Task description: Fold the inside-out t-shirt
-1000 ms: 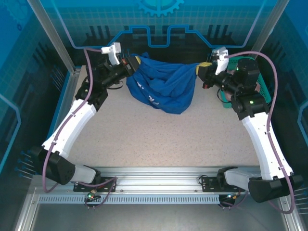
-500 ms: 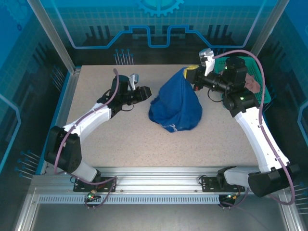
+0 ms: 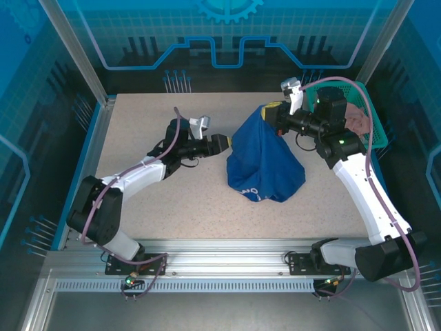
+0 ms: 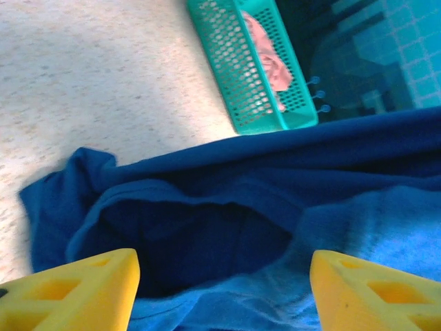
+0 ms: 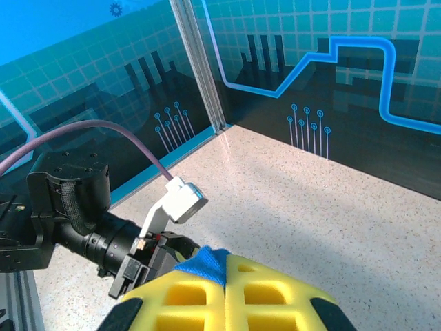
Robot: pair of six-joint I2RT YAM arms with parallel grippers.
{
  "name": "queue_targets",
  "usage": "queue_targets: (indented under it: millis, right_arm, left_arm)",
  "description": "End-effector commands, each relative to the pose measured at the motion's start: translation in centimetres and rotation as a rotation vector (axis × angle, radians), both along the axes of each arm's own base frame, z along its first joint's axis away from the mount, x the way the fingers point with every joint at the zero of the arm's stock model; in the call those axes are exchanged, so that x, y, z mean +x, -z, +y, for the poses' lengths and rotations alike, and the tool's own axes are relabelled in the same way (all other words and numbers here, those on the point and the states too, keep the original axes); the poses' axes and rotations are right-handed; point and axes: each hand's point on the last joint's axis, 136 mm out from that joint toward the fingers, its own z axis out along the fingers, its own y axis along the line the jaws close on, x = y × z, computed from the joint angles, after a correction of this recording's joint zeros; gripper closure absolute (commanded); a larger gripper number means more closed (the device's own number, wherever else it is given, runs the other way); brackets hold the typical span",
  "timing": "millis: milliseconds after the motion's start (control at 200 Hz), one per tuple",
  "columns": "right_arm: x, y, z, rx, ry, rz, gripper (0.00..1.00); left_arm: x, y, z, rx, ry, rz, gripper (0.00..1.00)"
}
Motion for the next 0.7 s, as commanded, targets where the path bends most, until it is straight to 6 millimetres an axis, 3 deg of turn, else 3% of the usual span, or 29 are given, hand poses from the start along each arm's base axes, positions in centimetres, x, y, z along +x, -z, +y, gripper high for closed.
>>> queue_targets:
  millis: [0, 300, 370, 440, 545, 595, 690]
  right_arm:
    - [-0.5, -0.6, -0.3, -0.002, -0.007, -0.031, 1.0]
    - [-0.3, -0.5, -0.5, -0.008, 0.007, -0.03, 1.0]
    - [-0.1, -0.6, -0.5, -0.006, 0.008, -0.031, 1.0]
    - [0.2, -0.7, -0.9, -0.009, 0.032, -0.032, 1.0]
    - [1.5, -1.1, -2.8, -0.016, 0.131, -0.011, 1.0]
    - [2.2, -2.0, -4.3, -0.02, 0.195, -0.012, 1.0]
    - [2.4, -4.2, -6.8, -0.06, 0.312, -0.063, 1.0]
  left_arm:
    - [0.0, -2.5, -1.3, -0.108, 0.073, -0.079, 0.29]
    - [0.0, -2.7, -3.7, -0.156, 0.143, -0.087, 0.3]
    - [0.1, -2.7, -4.4, -0.162, 0.161, -0.081, 0.38]
    - [0.3, -3.5, -4.7, -0.188, 0.168, -0.094, 0.56]
    - [0.6, -7.1, -4.4, -0.217, 0.176, -0.174, 0.92]
    - [0.8, -9.7, -3.5, -0.222, 0.16, -0.224, 1.0]
    - [0.7, -16.0, -0.9, -0.25, 0.088, -0.359, 1.0]
